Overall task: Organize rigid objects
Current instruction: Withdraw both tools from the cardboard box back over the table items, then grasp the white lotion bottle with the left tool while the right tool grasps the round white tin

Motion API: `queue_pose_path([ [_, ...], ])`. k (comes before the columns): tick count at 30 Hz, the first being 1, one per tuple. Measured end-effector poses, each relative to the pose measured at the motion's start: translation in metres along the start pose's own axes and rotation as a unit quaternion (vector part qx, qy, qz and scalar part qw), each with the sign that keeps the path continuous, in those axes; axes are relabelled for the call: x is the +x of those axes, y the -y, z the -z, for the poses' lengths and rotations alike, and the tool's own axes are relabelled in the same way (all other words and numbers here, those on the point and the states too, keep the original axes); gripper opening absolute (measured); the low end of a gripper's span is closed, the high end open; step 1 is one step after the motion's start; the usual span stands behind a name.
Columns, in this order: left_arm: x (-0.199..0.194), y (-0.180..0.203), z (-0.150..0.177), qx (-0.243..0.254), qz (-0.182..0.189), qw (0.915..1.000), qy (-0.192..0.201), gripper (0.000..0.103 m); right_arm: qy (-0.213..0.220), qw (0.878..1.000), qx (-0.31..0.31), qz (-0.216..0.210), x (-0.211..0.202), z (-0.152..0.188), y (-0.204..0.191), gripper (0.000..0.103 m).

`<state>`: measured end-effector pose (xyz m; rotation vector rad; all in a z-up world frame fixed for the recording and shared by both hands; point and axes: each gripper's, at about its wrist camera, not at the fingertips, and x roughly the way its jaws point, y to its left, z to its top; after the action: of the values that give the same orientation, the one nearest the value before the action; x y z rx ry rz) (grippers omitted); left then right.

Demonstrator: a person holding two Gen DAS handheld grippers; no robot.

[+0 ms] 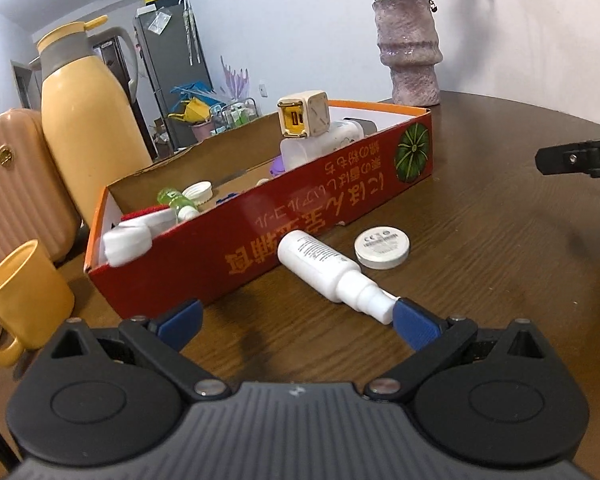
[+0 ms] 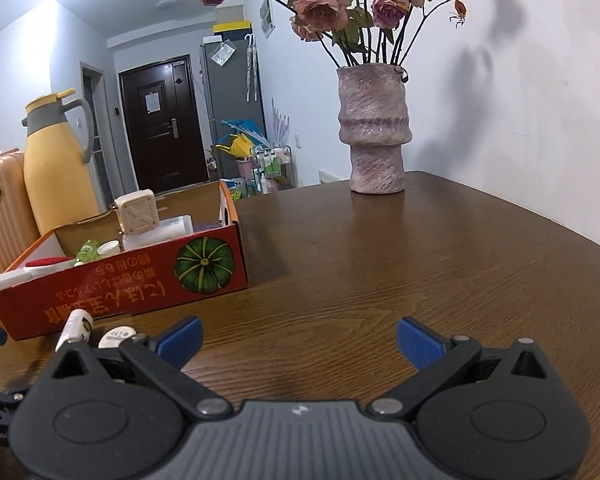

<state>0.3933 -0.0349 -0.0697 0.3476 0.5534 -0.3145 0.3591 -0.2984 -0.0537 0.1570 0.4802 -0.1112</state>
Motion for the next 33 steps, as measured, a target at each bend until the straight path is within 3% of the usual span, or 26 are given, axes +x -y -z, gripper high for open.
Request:
queue_pose_path([
  [4,0.007,0.001,-0.003,0.015,0.016,0.9998,0.003,0.103,-0.001,1.0,-0.001,0.0,0.001,0.0,0.0,0.103],
  [12,0.02,0.017,-0.009,0.055,0.012,0.9983,0.016,0.103,-0.004,1.0,-0.005,-0.003,0.002,0.0,-0.002,0.103],
  [18,0.037,0.013,-0.017,0.042,0.015,0.999,0.002,0.103,-0.006,1.0,-0.005,-0.005,0.002,0.0,-0.002,0.103],
  [26,0.045,0.001,-0.019,-0.013,0.038,0.9989,-0.024,0.102,-0.012,1.0,-0.007,-0.008,0.005,0.0,-0.004,0.103],
  [33,0.041,0.005,-0.018,-0.002,0.034,0.9993,-0.015,0.1,-0.012,1.0,-0.01,-0.011,0.004,0.0,-0.005,0.103],
])
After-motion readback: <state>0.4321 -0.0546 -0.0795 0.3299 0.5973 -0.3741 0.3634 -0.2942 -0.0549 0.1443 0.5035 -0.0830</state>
